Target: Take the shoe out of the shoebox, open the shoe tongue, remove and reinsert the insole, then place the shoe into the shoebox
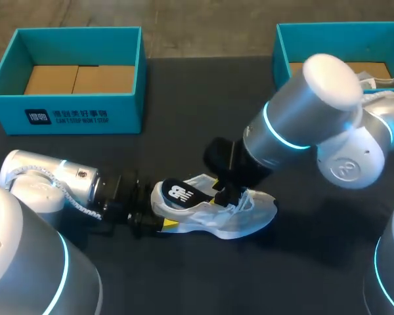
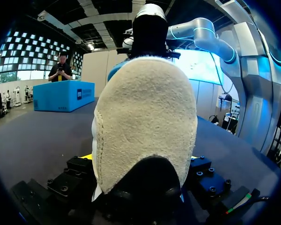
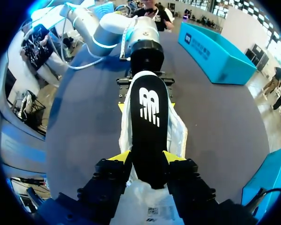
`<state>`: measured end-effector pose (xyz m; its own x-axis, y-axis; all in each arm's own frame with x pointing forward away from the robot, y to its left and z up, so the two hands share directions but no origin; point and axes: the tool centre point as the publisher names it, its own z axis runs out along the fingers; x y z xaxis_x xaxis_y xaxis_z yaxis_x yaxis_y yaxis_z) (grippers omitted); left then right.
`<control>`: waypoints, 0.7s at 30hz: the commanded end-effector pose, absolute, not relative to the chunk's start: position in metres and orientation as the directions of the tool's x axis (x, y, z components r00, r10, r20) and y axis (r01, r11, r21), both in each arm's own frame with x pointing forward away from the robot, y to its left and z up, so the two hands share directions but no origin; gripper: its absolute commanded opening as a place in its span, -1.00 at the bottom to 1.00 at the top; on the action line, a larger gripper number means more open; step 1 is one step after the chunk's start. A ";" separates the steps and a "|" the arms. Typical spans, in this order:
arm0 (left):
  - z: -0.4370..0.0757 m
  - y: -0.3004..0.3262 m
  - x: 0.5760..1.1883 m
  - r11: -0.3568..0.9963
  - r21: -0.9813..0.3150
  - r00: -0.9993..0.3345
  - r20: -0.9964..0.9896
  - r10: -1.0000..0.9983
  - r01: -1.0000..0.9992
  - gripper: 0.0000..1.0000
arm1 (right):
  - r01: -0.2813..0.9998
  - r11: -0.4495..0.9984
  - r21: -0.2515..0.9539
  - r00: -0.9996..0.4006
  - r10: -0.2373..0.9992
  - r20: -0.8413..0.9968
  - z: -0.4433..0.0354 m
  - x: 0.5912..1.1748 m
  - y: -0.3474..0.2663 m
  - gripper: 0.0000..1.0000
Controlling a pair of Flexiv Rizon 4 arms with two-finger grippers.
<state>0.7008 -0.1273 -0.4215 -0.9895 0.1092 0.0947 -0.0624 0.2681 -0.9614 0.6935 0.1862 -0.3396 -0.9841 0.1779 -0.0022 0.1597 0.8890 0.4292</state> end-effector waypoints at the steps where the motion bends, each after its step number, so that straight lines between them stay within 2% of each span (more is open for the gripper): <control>1: -0.427 -0.125 0.702 0.268 -0.961 -0.990 0.094 0.108 -0.062 -1.00 | 0.154 0.906 0.393 -0.986 0.164 0.008 -0.343 0.701 0.200 -0.18; 12: -0.427 -0.125 0.702 0.268 -0.961 -0.990 0.094 0.108 -0.062 -1.00 | 0.140 0.935 0.326 -0.990 0.142 0.017 -0.339 0.704 0.217 -0.17; 21: -0.427 -0.125 0.702 0.268 -0.961 -0.990 0.094 0.108 -0.062 -1.00 | 0.181 0.942 0.283 -0.983 0.179 0.030 -0.336 0.704 0.215 -0.19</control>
